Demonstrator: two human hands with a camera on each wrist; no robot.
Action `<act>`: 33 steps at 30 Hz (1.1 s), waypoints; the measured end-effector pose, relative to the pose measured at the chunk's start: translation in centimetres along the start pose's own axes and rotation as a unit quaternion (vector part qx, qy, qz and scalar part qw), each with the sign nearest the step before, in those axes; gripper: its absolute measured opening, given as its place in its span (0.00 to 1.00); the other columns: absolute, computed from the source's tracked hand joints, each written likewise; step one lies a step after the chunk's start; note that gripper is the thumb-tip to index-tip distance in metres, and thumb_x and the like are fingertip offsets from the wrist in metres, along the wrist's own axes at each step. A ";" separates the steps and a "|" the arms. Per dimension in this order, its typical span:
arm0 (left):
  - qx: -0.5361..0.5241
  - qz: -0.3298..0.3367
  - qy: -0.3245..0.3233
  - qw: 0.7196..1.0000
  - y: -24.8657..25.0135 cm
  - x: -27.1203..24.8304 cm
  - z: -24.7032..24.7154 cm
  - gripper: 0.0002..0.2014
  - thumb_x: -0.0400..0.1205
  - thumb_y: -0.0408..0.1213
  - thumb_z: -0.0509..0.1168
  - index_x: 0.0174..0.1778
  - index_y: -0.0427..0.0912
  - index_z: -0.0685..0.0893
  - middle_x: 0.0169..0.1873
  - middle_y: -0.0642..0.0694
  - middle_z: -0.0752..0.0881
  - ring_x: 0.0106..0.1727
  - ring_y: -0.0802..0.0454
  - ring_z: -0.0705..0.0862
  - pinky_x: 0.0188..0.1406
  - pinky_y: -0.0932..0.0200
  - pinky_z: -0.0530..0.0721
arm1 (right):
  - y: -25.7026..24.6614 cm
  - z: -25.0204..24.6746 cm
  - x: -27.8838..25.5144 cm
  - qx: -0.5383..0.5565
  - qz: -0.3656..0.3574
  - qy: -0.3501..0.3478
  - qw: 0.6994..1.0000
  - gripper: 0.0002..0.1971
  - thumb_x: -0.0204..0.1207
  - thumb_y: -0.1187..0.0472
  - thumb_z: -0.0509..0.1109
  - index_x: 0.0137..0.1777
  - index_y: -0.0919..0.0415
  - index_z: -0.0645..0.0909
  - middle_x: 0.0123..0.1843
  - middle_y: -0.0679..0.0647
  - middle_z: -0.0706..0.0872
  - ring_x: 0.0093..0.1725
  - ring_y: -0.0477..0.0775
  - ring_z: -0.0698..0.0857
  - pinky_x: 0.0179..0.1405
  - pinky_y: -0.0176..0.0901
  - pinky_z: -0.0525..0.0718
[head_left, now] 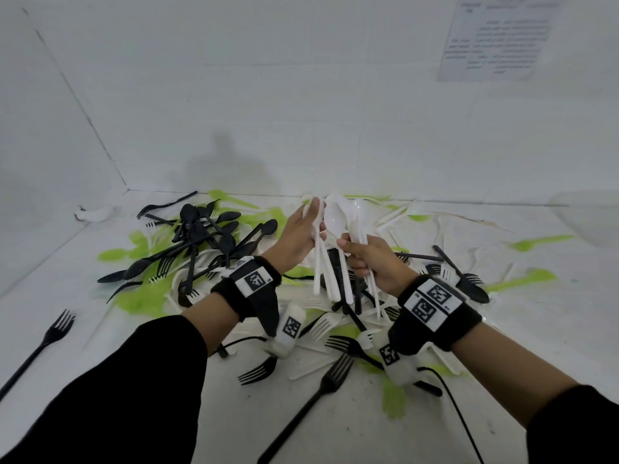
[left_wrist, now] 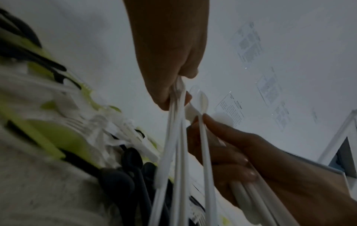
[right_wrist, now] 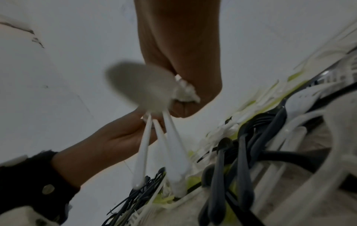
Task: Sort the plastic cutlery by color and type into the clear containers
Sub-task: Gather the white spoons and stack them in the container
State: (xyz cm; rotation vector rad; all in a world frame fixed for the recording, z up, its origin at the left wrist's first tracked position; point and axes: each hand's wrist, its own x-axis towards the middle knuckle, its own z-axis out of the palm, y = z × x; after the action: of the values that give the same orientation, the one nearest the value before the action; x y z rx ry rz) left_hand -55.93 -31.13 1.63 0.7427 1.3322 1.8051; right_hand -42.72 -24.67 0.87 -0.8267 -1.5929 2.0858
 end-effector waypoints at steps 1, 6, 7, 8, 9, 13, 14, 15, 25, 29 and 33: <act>0.006 0.000 -0.008 1.000 -0.4 -0.1 0.2 0.14 0.86 0.44 0.55 0.37 0.43 0.74 0.27 0.49 0.71 0.26 0.57 0.71 0.26 0.66 0.71 | 0.1 0.0 0.0 0.011 0.005 0.002 1.000 0.07 0.79 0.67 0.66 0.40 0.59 0.75 0.19 0.43 0.70 0.15 0.39 0.64 0.11 0.28 0.60; -0.004 -0.033 -0.031 0.999 -1.6 -0.4 1.1 0.02 0.82 0.31 0.64 0.48 0.37 0.80 0.36 0.47 0.86 0.35 0.55 0.85 0.31 0.64 0.83 | 0.3 0.3 -0.4 0.003 0.007 -0.005 1.000 0.06 0.78 0.67 0.68 0.40 0.60 0.78 0.23 0.47 0.70 0.15 0.39 0.63 0.10 0.28 0.59; -0.028 -0.042 -0.033 0.998 -1.7 -0.5 1.3 0.02 0.82 0.30 0.63 0.47 0.37 0.80 0.35 0.47 0.87 0.34 0.55 0.86 0.30 0.64 0.83 | 0.3 0.3 -0.5 -0.005 0.000 0.004 1.000 0.06 0.77 0.67 0.69 0.40 0.60 0.78 0.23 0.48 0.70 0.14 0.39 0.63 0.10 0.29 0.60; -0.050 -0.051 -0.028 0.997 -1.7 -0.5 1.6 0.03 0.83 0.29 0.61 0.46 0.37 0.80 0.33 0.48 0.87 0.32 0.55 0.85 0.27 0.65 0.82 | 0.5 0.1 -0.5 -0.017 -0.013 0.019 1.000 0.06 0.76 0.67 0.69 0.40 0.59 0.78 0.25 0.49 0.71 0.14 0.40 0.64 0.10 0.29 0.61; -0.065 -0.057 -0.013 0.996 -1.8 -0.6 1.8 0.04 0.83 0.28 0.60 0.46 0.36 0.80 0.33 0.48 0.87 0.31 0.55 0.85 0.25 0.65 0.81 | 0.6 -0.1 -0.5 -0.035 -0.031 0.035 0.998 0.06 0.76 0.67 0.70 0.40 0.59 0.78 0.25 0.50 0.72 0.14 0.39 0.66 0.10 0.29 0.62; -0.062 -0.076 0.072 0.993 -2.6 -0.4 1.9 0.06 0.83 0.23 0.58 0.49 0.37 0.75 0.40 0.43 0.84 0.33 0.50 0.82 0.24 0.64 0.83 | 1.5 -1.3 -0.6 -0.122 -0.092 0.059 0.986 0.09 0.78 0.57 0.69 0.37 0.58 0.79 0.28 0.53 0.78 0.14 0.40 0.69 0.13 0.30 0.65; -0.063 -0.080 0.082 0.991 -2.8 -0.3 1.8 0.06 0.83 0.23 0.57 0.49 0.38 0.75 0.38 0.43 0.81 0.30 0.53 0.80 0.22 0.66 0.80 | 1.7 -1.6 -0.6 -0.137 -0.090 0.053 0.985 0.11 0.79 0.56 0.68 0.35 0.57 0.78 0.26 0.54 0.77 0.14 0.41 0.68 0.13 0.31 0.65; -0.068 -0.082 0.085 0.991 -3.0 -0.2 1.8 0.05 0.84 0.24 0.58 0.47 0.38 0.76 0.36 0.43 0.79 0.26 0.56 0.77 0.20 0.67 0.78 | 1.9 -1.8 -0.5 -0.153 -0.087 0.046 0.983 0.13 0.79 0.56 0.68 0.34 0.58 0.76 0.25 0.54 0.76 0.14 0.41 0.68 0.14 0.31 0.65; -0.139 -0.104 0.092 0.981 -3.4 0.3 3.1 0.11 0.85 0.41 0.59 0.42 0.36 0.78 0.33 0.43 0.76 0.19 0.59 0.75 0.18 0.67 0.77 | 2.0 -0.7 0.3 -0.256 -0.162 0.076 0.950 0.13 0.80 0.58 0.66 0.33 0.48 0.72 0.28 0.41 0.74 0.23 0.30 0.77 0.27 0.27 0.69; -0.172 -0.089 0.126 0.973 -3.3 0.6 2.6 0.08 0.85 0.32 0.58 0.41 0.36 0.77 0.31 0.44 0.75 0.18 0.59 0.76 0.16 0.68 0.76 | 2.9 -1.1 0.9 -0.284 -0.146 0.120 0.940 0.07 0.80 0.58 0.65 0.48 0.62 0.76 0.42 0.55 0.80 0.43 0.52 0.79 0.39 0.40 0.68; -0.101 -0.098 0.113 0.984 -3.5 0.8 2.0 0.14 0.82 0.47 0.63 0.39 0.39 0.75 0.27 0.46 0.73 0.25 0.56 0.75 0.23 0.64 0.77 | 3.4 -1.5 1.0 -0.362 -0.127 0.096 0.919 0.13 0.81 0.57 0.64 0.53 0.71 0.75 0.46 0.59 0.78 0.48 0.57 0.77 0.36 0.40 0.61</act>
State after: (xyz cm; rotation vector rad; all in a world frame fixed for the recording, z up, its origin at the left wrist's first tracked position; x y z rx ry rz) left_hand -53.91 -28.82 -1.14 0.2936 1.2894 1.8699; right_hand -42.35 -23.94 -2.92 -0.9404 -2.2393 1.1756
